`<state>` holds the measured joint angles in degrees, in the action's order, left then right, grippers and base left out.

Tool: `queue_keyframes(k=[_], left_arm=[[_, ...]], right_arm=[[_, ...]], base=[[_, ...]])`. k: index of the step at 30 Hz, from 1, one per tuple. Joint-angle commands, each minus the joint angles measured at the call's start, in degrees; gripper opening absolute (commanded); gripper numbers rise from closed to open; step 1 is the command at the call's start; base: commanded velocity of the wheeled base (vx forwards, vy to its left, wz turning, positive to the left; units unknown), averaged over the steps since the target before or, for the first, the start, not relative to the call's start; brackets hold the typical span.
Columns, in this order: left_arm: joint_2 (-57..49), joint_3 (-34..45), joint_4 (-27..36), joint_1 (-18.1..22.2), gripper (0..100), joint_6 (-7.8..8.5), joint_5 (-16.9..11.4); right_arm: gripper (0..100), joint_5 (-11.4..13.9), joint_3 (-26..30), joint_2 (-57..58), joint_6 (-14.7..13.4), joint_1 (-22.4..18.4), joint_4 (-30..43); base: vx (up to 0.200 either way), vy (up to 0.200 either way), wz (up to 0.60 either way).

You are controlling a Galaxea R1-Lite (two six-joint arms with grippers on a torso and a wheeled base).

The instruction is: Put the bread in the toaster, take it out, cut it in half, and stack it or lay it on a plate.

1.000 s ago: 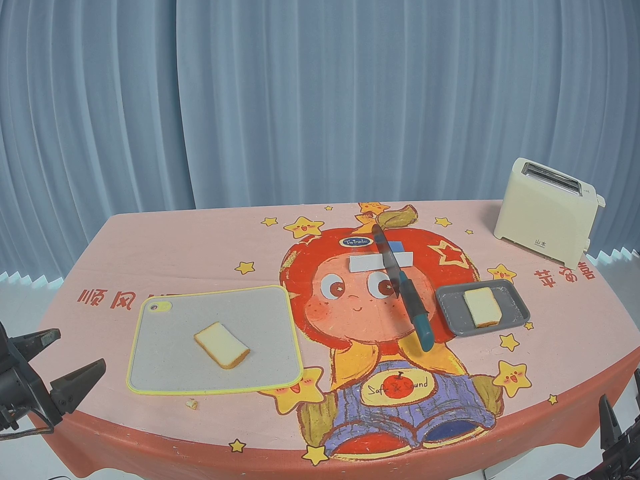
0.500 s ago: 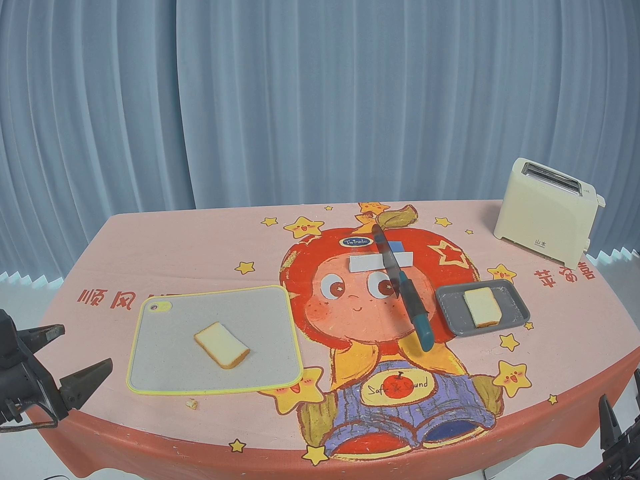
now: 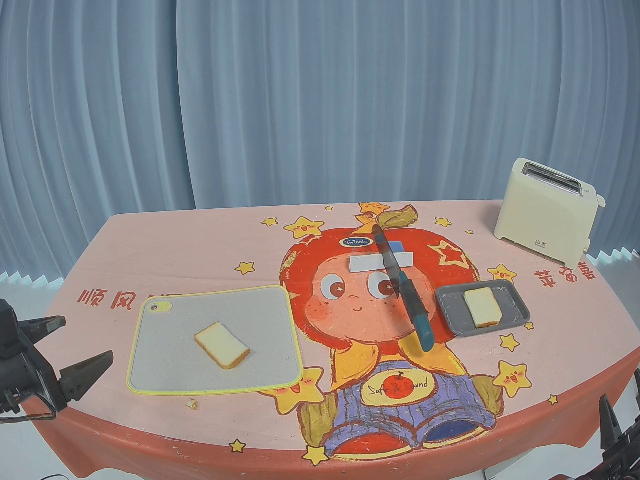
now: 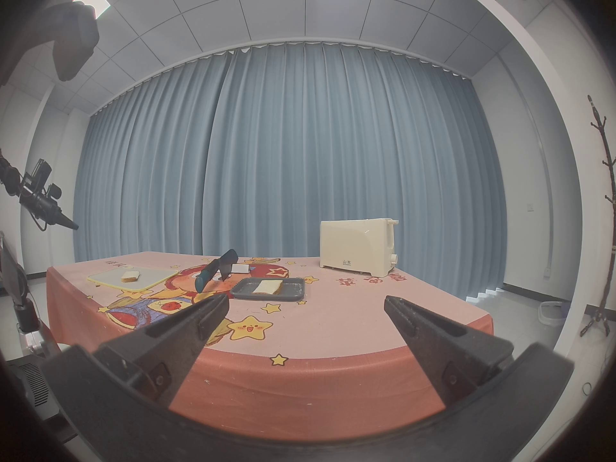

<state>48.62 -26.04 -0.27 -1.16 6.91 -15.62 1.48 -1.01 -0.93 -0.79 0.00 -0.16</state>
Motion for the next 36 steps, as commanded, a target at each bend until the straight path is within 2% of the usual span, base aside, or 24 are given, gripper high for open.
queue_keyframes(k=[1, 5, 9, 12, 15, 18, 32, 36], left_arm=[[1.22, -1.73, -0.17, -0.07, 100, -0.06, -0.12], [3.15, -1.65, -0.35, -2.62, 100, -0.06, -1.96], [5.0, -1.65, -0.35, -6.14, 100, -0.76, -1.7], [5.44, -2.79, -0.61, -6.58, 100, -2.08, -1.61], [5.7, -3.67, -0.61, -6.66, 100, -4.36, -1.61], [5.96, -4.46, -0.61, -6.66, 100, -4.98, -1.61], [9.13, -4.11, -0.79, -6.66, 100, -4.36, -1.17], [12.03, -2.61, -6.41, -6.66, 100, -4.8, -1.08]], right_arm=[[100, 0.02, 1.01, 0.93, 0.0, 0.0, -0.02], [100, 0.02, 1.01, 0.93, 0.0, 0.0, -0.02], [100, 0.02, 1.01, 0.93, 0.0, 0.0, -0.02], [100, 0.02, 1.01, 0.93, 0.0, 0.0, -0.02], [100, 0.02, 1.01, 0.93, 0.0, 0.0, -0.02], [100, 0.02, 1.01, 0.93, 0.0, 0.0, -0.02], [100, 0.02, 1.01, 0.93, 0.0, 0.0, -0.02], [100, 0.02, 1.01, 0.93, 0.0, 0.09, -0.02]], base=[[0.0, 0.0, 0.0], [0.0, 0.0, 0.0], [0.0, 0.0, 0.0], [0.0, 0.0, 0.0], [0.0, 0.0, 0.0], [0.0, 0.0, 0.0], [0.0, 0.0, 0.0], [0.0, 0.0, 0.0]])
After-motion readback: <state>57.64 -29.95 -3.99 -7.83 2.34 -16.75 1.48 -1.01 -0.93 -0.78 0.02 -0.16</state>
